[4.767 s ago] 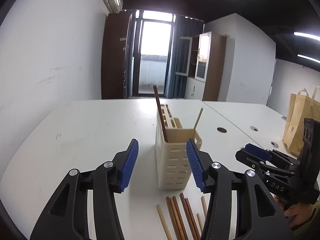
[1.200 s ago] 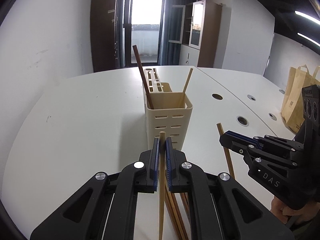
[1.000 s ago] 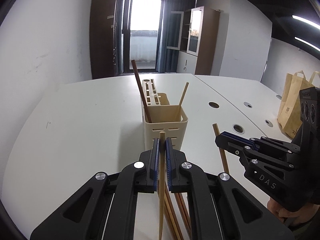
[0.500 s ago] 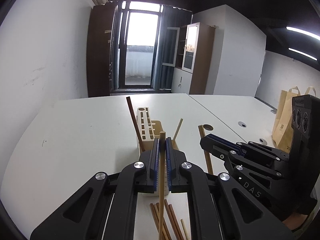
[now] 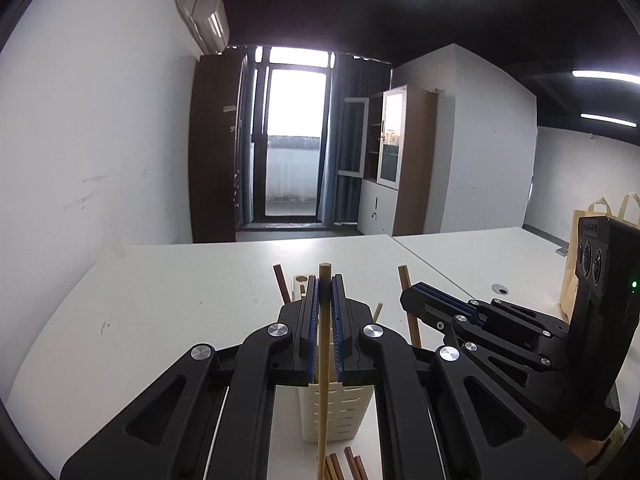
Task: Organize utensils
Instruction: 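Lift a pale chopstick with the left tool while the right tool lifts another, then carry both chopsticks above the holder and lower them into its slots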
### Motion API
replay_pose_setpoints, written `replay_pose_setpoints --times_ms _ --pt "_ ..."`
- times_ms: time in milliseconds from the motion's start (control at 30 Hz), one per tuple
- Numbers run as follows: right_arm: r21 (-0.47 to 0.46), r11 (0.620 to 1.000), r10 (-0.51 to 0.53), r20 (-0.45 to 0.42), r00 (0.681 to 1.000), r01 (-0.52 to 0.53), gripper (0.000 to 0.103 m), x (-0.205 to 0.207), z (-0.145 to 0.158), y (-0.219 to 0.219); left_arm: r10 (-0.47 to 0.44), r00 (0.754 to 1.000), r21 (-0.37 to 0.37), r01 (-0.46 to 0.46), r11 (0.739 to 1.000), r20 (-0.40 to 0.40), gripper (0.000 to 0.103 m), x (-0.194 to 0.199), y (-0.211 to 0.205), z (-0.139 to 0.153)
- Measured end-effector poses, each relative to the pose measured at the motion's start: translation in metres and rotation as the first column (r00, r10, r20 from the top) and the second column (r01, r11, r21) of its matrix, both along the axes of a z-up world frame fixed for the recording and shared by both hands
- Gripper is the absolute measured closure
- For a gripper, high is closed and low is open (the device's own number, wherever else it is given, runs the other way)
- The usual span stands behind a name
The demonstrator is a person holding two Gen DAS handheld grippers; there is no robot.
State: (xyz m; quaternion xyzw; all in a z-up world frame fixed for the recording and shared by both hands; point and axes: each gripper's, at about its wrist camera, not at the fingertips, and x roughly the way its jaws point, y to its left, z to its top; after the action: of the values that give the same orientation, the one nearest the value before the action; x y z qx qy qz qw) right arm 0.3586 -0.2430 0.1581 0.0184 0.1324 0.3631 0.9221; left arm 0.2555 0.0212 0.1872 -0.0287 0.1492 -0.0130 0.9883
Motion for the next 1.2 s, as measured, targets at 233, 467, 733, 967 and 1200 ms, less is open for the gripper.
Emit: replay_pose_setpoints --times_ms 233,467,733,967,1200 --pt "0.076 0.997 0.002 0.067 0.998 -0.007 0.096 0.004 0.012 -0.004 -0.005 0.994 0.003 0.005 1.000 0.107 0.097 -0.005 -0.004 0.013" --pt "0.161 0.986 0.010 0.141 0.990 -0.033 0.096 0.002 0.018 -0.010 0.043 0.972 -0.018 -0.040 0.999 0.231 0.097 -0.019 -0.002 0.027" --pt "0.261 0.965 -0.044 0.183 0.982 -0.006 0.096 0.005 0.023 -0.022 0.082 0.916 -0.033 -0.075 0.997 0.394 0.097 -0.039 -0.007 0.037" --pt "0.357 0.934 -0.099 0.266 0.959 -0.003 0.096 0.001 0.030 -0.030 0.094 0.874 -0.019 -0.097 0.995 0.477 0.097 -0.043 -0.019 0.040" --pt "0.439 0.897 -0.102 0.300 0.949 -0.043 0.096 0.015 0.035 -0.036 0.061 0.848 -0.016 -0.061 0.998 0.527 0.097 -0.038 -0.024 0.037"
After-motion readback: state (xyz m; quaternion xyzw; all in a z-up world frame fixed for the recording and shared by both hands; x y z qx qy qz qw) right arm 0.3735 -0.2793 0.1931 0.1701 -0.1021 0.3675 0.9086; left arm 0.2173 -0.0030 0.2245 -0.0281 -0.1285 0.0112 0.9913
